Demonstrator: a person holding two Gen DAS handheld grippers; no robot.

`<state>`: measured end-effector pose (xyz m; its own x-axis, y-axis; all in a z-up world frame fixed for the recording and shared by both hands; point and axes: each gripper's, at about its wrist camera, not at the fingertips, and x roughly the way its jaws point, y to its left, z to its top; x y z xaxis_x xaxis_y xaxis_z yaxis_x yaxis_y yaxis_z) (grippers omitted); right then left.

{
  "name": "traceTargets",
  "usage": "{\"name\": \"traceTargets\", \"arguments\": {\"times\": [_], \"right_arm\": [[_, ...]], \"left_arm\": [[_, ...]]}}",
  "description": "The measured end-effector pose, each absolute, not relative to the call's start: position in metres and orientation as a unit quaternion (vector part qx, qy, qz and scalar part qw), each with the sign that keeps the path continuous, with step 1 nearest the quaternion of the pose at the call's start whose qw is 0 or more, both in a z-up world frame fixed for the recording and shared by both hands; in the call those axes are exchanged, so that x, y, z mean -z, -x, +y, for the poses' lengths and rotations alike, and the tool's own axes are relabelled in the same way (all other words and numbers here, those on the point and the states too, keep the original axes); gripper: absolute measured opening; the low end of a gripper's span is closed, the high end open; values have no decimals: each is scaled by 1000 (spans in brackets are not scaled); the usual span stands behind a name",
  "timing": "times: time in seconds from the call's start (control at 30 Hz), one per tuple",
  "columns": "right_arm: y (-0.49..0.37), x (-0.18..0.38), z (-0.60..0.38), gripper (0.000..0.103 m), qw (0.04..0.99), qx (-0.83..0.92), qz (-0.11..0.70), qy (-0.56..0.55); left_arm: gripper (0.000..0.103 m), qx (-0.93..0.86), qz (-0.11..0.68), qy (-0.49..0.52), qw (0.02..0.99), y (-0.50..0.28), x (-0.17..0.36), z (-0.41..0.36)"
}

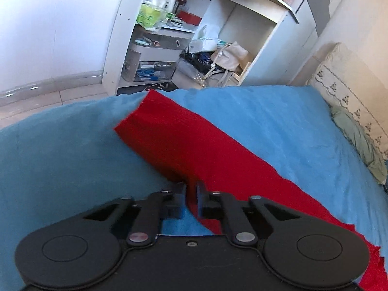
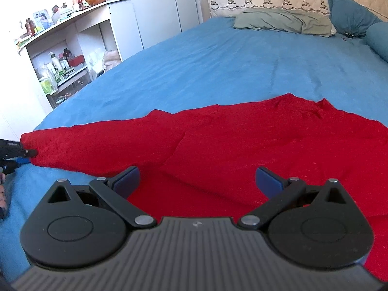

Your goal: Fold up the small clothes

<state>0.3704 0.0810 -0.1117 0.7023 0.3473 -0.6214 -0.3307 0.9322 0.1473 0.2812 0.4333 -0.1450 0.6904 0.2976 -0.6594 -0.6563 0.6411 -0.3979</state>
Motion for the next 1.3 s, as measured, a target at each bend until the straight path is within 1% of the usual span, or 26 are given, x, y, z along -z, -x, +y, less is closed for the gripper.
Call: {"name": "traceTargets", "arguments": {"times": [0.07, 0.2, 0.43, 0.53, 0.67, 0.77, 0.83, 0.93, 1.07, 1.17, 1.23, 1.3], "right_arm": [[-370, 111, 78, 103, 923, -186, 337, -16], [-368, 106, 70, 103, 926, -181, 332, -21], [-360, 87, 38, 103, 934, -164, 316, -32], [-355, 77, 16, 103, 938, -151, 310, -39], [-344, 66, -23, 103, 942, -129, 304, -62], [-336, 60, -56, 103, 944, -112, 300, -77], [-331, 59, -77, 103, 946, -99, 298, -80], [-326, 62, -106, 103, 946, -80, 302, -85], [-322, 75, -133, 103, 941, -65, 319, -86], [-319, 90, -142, 103, 937, -66, 334, -82], [-318, 97, -144, 103, 935, -71, 338, -78], [-320, 102, -144, 103, 935, -75, 337, -77]], "left_arm": [[6, -277, 276, 328, 860, -280, 144, 435], [5, -289, 277, 282, 872, -286, 130, 421], [4, -269, 243, 204, 910, -304, 78, 369], [4, -238, 235, 168, 927, -318, 57, 325], [4, -171, 227, 110, 952, -335, 36, 244], [4, -108, 227, 95, 963, -349, 31, 184], [4, -60, 240, 84, 965, -361, 37, 140], [4, 9, 276, 72, 958, -378, 62, 76], [4, 79, 340, 16, 937, -390, 118, 0], [4, 90, 368, -22, 925, -389, 148, -23], [5, 89, 361, -37, 928, -386, 150, -26], [8, 93, 360, -34, 927, -387, 146, -21]]}}
